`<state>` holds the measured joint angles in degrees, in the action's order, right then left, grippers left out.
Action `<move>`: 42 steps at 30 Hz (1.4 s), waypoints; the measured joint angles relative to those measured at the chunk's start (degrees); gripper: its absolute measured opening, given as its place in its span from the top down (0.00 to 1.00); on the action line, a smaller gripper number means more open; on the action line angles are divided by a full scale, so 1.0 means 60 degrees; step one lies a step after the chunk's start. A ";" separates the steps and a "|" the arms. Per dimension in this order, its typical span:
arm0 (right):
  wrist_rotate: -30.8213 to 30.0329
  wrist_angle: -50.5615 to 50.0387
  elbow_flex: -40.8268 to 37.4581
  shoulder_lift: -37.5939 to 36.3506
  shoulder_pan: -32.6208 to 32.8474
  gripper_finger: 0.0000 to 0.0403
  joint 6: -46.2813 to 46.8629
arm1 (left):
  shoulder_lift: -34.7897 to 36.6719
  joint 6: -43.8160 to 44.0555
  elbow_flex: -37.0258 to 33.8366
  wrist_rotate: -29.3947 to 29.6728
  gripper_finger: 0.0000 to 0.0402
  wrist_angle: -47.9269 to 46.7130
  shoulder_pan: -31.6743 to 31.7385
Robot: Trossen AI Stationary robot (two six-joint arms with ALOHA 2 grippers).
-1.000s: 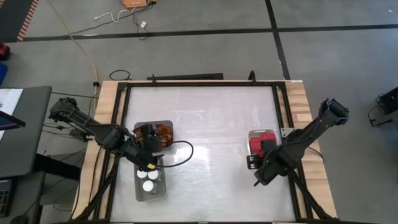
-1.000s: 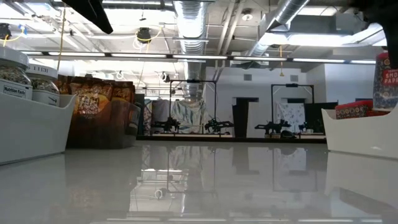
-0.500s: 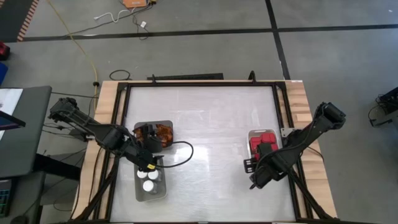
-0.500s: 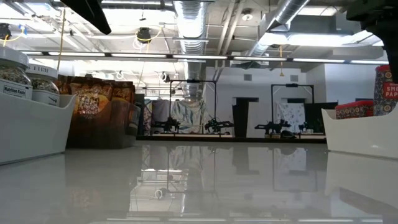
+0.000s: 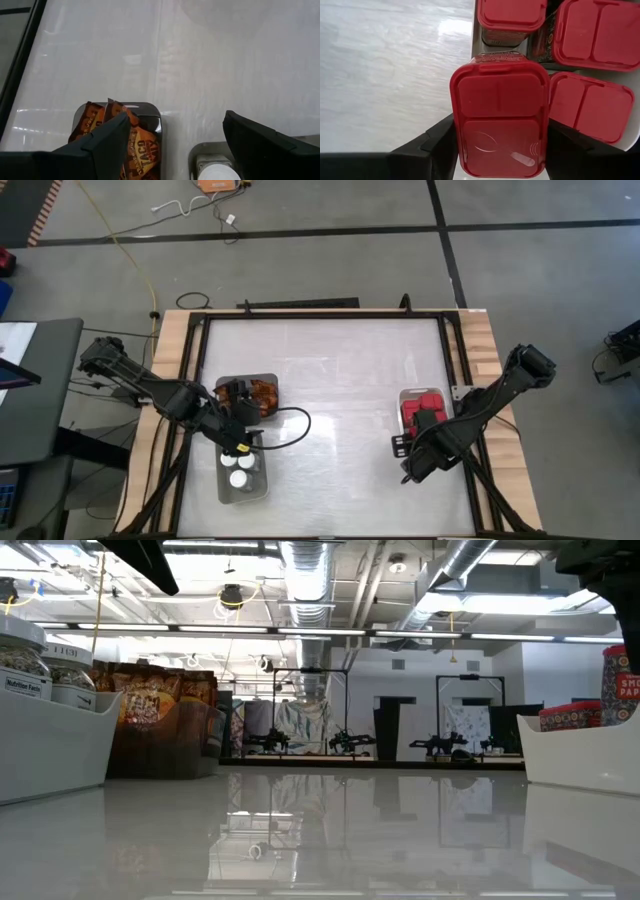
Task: Sort spices by type
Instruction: Put the red spice can into the white bin, then return to Home Position
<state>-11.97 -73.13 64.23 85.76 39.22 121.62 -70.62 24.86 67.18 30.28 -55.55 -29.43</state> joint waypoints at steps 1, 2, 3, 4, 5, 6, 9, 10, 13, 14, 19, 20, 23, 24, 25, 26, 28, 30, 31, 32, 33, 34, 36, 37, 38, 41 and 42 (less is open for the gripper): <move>0.0000 -0.0011 0.0000 0.0000 0.0000 0.35 -0.0004 | 0.0000 0.0000 0.0000 0.0000 0.24 0.0001 0.0000; 0.0000 -0.0025 0.0000 0.0000 0.0000 0.35 -0.0004 | -0.0002 0.0000 0.0000 0.0000 0.24 0.0001 0.0000; -0.0004 -0.0047 0.0000 0.0000 0.0000 0.35 -0.0004 | 0.0001 0.0000 0.0000 0.0000 0.24 0.0000 0.0000; -0.0004 -0.0061 0.0000 0.0000 0.0000 0.34 -0.0007 | 0.0000 0.0005 0.0000 0.0000 0.24 0.0000 0.0000; -0.0004 -0.0065 0.0000 0.0000 0.0000 0.34 -0.0007 | -0.0002 0.0030 0.0000 0.0000 0.24 0.0000 0.0000; -0.0007 -0.0062 0.0000 0.0000 0.0000 0.33 -0.0010 | 0.0002 0.0070 0.0000 0.0004 0.24 0.0000 0.0000; -0.0015 -0.0061 0.0000 0.0000 0.0000 0.28 -0.0042 | -0.0001 0.0130 0.0000 0.0000 0.24 0.0002 0.0000; -0.0015 -0.0049 0.0000 0.0000 0.0000 0.26 -0.0099 | -0.0002 0.0131 0.0000 0.0002 0.24 0.0002 0.0000; -0.0018 0.0070 0.0000 -0.0005 0.0000 0.20 -0.0350 | -0.0002 0.0142 0.0000 0.0000 0.24 0.0002 0.0000; -0.0018 0.0077 0.0000 -0.0033 0.0000 0.18 -0.0354 | -0.0002 0.0142 0.0000 0.0004 0.24 0.0000 0.0000; -0.0018 -0.0283 0.0231 -0.0349 0.0014 0.13 -0.0350 | -0.0001 0.0146 0.0000 0.0004 0.24 0.0003 0.0000; -0.0018 -0.0475 0.0324 -0.0428 0.0039 0.13 -0.0351 | 0.0000 0.0146 0.0000 0.0004 0.24 0.0004 0.0000; -0.0025 -0.1062 0.0575 -0.0648 0.0153 0.13 -0.0346 | 0.0002 0.0146 0.0000 0.0004 0.24 0.0004 0.0000; -0.0025 -0.1172 0.0618 -0.0718 0.0195 0.13 -0.0350 | -0.0002 0.0146 0.0000 0.0004 0.24 0.0004 0.0000; -0.0025 -0.1256 0.0639 -0.0798 0.0256 0.13 -0.0349 | -0.0002 0.0146 0.0000 0.0004 0.24 0.0004 0.0000; -0.0025 -0.1284 0.0645 -0.0864 0.0315 0.13 -0.0356 | 0.0001 0.0146 0.0000 0.0004 0.24 0.0004 0.0000; -0.0025 -0.1283 0.0645 -0.0944 0.0418 0.13 -0.0578 | -0.0001 0.0146 0.0000 0.0004 0.24 0.0007 0.0000; -0.0025 -0.1264 0.0645 -0.0976 0.0494 0.13 -0.0910 | -0.0002 0.0146 0.0000 0.0004 0.24 0.0007 0.0000; -0.0025 -0.1245 0.0645 -0.0976 0.0530 0.13 -0.1039 | 0.0001 0.0146 0.0000 0.0004 0.24 0.0007 0.0000; -0.0025 -0.1213 0.0645 -0.0976 0.0535 0.13 -0.1076 | -0.0002 0.0146 0.0000 0.0004 0.24 0.0007 0.0000; -0.0022 -0.1173 0.0645 -0.0976 0.0539 0.13 -0.1079 | -0.0001 0.0146 0.0000 0.0004 0.24 0.0007 0.0000; -0.0024 -0.1149 0.0645 -0.0976 0.0535 0.13 -0.1083 | -0.0001 0.0139 0.0000 0.0004 0.24 0.0004 0.0000; -0.0025 -0.1176 0.0645 -0.0976 0.0520 0.13 -0.1350 | -0.0002 -0.0181 0.0000 0.0018 0.24 0.0004 0.0000; -0.0023 -0.1209 0.0645 -0.0976 0.0521 0.13 -0.1669 | 0.0000 -0.0532 0.0000 0.0057 0.24 -0.0003 0.0000; -0.0025 -0.1208 0.0645 -0.0976 0.0517 0.13 -0.2061 | 0.0001 -0.0810 0.0000 0.0072 0.24 -0.0005 0.0000; -0.0022 -0.1105 0.0645 -0.0976 0.0503 0.13 -0.2925 | 0.0000 -0.0940 0.0000 -0.0191 0.24 -0.0047 0.0000; -0.0022 -0.1011 0.0645 -0.0976 0.0503 0.13 -0.3067 | 0.0002 -0.0978 0.0000 -0.0294 0.24 -0.0044 0.0000</move>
<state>-12.10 -79.19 68.10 79.90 42.24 103.22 -70.61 18.99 67.18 28.52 -55.81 -29.43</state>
